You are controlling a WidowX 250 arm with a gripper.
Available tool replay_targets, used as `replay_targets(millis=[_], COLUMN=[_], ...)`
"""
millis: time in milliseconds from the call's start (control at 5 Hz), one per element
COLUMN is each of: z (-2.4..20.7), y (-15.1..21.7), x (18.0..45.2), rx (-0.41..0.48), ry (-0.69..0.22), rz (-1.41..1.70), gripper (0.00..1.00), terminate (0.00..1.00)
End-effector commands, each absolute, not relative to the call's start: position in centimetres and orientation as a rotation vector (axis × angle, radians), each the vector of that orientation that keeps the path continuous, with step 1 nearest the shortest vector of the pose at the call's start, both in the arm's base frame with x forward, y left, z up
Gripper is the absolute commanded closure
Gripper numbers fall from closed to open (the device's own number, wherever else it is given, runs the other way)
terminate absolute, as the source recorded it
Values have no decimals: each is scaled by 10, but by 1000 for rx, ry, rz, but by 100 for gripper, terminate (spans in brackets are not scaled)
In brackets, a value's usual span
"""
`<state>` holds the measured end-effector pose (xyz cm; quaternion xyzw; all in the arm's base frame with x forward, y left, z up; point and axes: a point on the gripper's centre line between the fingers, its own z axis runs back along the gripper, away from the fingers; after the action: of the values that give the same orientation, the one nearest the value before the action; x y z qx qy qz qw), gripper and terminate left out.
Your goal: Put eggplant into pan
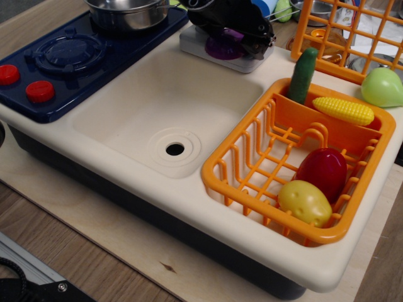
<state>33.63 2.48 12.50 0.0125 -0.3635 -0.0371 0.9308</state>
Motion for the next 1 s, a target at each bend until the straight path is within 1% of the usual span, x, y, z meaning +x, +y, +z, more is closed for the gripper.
replay_targets(millis=[0, 200, 400, 600, 800], z=[134, 141, 140, 148, 167], y=[21, 17, 23, 39, 57], x=[321, 306, 290, 281, 275], rx=[53, 74, 104, 113, 173], ry=[-670, -642, -627, -604, -564], rz=[-61, -36, -37, -57, -101], gripper=[100, 100, 100, 100, 100], terminate=[0, 0, 0, 0, 0])
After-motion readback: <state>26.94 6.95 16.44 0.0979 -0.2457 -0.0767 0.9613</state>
